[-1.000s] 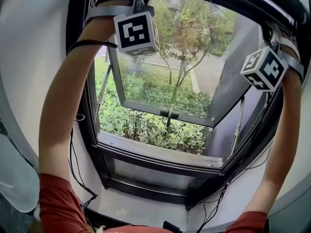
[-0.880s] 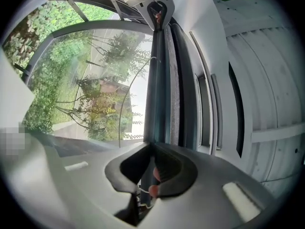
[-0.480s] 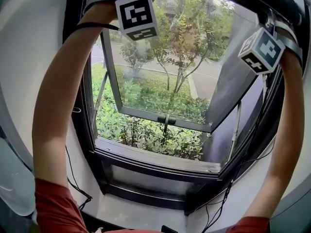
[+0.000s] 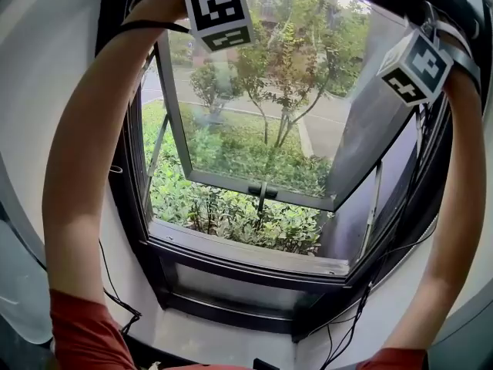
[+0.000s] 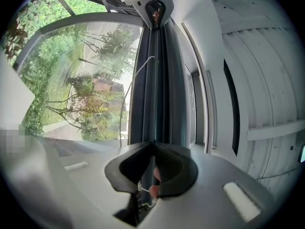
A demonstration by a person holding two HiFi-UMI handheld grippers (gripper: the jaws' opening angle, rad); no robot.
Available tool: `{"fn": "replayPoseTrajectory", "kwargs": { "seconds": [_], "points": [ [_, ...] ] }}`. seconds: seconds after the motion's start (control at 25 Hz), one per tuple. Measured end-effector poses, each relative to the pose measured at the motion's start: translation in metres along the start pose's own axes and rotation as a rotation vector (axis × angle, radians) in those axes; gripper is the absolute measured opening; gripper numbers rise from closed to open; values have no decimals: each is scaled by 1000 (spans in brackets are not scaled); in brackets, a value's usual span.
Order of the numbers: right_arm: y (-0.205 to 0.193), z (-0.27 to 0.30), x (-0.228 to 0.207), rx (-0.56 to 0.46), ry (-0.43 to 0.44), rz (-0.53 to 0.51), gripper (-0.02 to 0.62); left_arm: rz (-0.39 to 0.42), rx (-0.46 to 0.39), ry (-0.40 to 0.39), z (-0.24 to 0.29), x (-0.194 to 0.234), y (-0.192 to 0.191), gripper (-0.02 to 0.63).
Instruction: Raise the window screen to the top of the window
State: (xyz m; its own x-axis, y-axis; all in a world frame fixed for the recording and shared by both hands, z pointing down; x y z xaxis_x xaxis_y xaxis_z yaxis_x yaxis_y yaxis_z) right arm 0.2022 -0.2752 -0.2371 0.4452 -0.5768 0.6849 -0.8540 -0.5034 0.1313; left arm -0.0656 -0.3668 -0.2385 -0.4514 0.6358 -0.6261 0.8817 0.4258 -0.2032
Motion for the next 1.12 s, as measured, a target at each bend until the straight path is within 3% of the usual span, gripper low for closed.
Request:
{"fn": "replayPoseTrajectory", "kwargs": {
  "seconds": [0.28, 0.44, 0.64, 0.88, 1.12],
  "points": [
    [0, -3, 4, -24, -17, 20, 51, 13, 5, 11, -5, -1, 1, 41],
    [1, -15, 9, -56, -4, 68, 83, -55, -39, 38, -16, -1, 3, 54],
    [5, -38, 22, -106, -9, 152, 83, -65, -51, 15, -32, -16, -2, 55],
    [9, -69, 54, -158, 14, 258, 83, -242, -64, -35, -67, -40, -21, 57],
    [8, -96, 99, -166, 72, 335, 83, -381, -25, -82, -103, -83, -49, 64]
  ]
}}
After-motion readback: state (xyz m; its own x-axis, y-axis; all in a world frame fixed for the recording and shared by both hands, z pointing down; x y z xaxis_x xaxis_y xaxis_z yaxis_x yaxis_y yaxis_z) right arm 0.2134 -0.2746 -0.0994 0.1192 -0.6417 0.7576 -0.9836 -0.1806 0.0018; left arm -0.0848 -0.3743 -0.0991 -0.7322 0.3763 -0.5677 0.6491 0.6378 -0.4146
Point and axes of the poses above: the fingertips, and each gripper's own axes: z forward along the fingers, x to its left, y out of its top, the point moved 6 cm from there along -z, backward along the fingers, and after that the axes turned 12 degrees about -z, right-handed, at the moved point
